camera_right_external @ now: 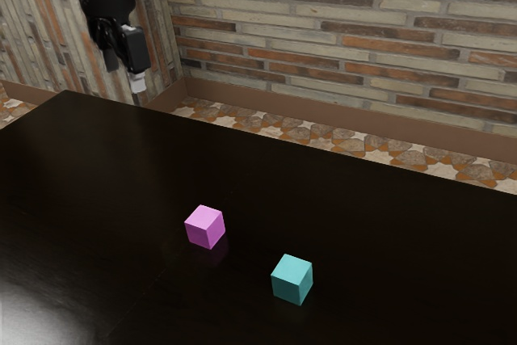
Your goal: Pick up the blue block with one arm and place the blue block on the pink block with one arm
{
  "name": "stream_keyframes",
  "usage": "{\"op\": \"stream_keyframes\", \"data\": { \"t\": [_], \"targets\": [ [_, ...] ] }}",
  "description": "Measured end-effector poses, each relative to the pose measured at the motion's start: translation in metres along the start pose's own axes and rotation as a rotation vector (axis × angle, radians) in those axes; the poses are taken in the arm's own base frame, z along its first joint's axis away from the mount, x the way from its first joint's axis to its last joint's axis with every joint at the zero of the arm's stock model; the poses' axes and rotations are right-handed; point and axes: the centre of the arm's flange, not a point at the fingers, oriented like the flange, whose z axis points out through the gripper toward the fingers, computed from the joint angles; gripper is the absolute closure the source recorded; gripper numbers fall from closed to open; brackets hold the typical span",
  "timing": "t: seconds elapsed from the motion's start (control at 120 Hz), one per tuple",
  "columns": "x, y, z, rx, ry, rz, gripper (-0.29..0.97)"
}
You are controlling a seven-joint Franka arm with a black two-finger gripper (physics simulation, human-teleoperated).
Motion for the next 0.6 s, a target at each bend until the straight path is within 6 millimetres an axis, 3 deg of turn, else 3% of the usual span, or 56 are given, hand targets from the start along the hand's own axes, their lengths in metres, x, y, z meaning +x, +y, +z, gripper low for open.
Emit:
{"op": "stream_keyframes", "data": {
  "t": [0.05, 0.15, 0.308, 0.392, 0.6],
  "targets": [
    [0.009, 0.008, 0.003, 0.008, 0.018, 0.03, 0.0],
    [0.029, 0.028, 0.036, -0.002, 0.008, 0.108, 0.0],
    [0.039, 0.035, 0.091, -0.008, -0.001, 0.14, 0.0],
    [0.047, 0.048, 0.125, -0.026, 0.0, 0.162, 0.0],
    [0.057, 0.082, 0.185, -0.062, -0.007, 0.179, 0.0]
  ]
}}
